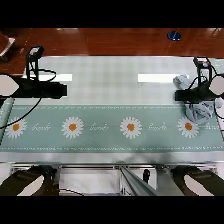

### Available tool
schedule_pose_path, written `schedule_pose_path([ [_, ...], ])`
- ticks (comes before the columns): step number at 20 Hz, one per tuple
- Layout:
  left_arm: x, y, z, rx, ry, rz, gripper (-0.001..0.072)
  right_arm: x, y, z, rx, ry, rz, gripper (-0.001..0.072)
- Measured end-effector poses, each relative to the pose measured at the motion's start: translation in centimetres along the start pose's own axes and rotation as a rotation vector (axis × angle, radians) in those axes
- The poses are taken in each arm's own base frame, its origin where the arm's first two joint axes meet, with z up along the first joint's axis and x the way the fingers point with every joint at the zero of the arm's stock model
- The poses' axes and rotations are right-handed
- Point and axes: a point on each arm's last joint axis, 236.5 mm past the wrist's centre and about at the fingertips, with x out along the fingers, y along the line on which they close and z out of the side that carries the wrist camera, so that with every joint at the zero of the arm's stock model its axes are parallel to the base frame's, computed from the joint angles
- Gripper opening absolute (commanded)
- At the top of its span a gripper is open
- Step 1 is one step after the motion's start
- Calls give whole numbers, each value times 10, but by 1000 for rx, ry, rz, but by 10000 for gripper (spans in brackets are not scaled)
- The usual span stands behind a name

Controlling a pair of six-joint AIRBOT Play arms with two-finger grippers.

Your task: Fold the shirts.

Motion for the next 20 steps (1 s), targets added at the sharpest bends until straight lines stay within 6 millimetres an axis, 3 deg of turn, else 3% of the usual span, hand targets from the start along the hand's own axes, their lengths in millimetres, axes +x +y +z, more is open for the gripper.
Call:
schedule_pose_path([
  [6,0,1,14,0,-58,2,25,0,2,8,4,-36,9,26],
  [7,0,1,21,0,-89,3,63,0,3,15,4,-65,13,109],
  [8,2,2,29,0,-121,7,212,-1,3,24,1,-100,12,402],
  [9,4,6,39,7,-160,18,457,-2,0,36,-5,-151,0,421],
  [10,7,10,51,15,-202,33,508,-4,-5,48,-14,-203,-21,420],
  [11,11,14,61,19,-239,45,508,-8,-13,62,-18,-264,-50,420],
  [13,23,22,76,25,-292,65,507,-15,-40,84,18,-358,-131,420],
  [15,37,28,81,24,-302,77,507,-19,-78,92,121,-402,-200,420],
  [17,49,32,78,24,-283,84,507,-13,-120,86,255,-394,-252,420],
  [20,58,35,76,25,-269,90,507,22,-162,58,419,-276,-262,417],
])
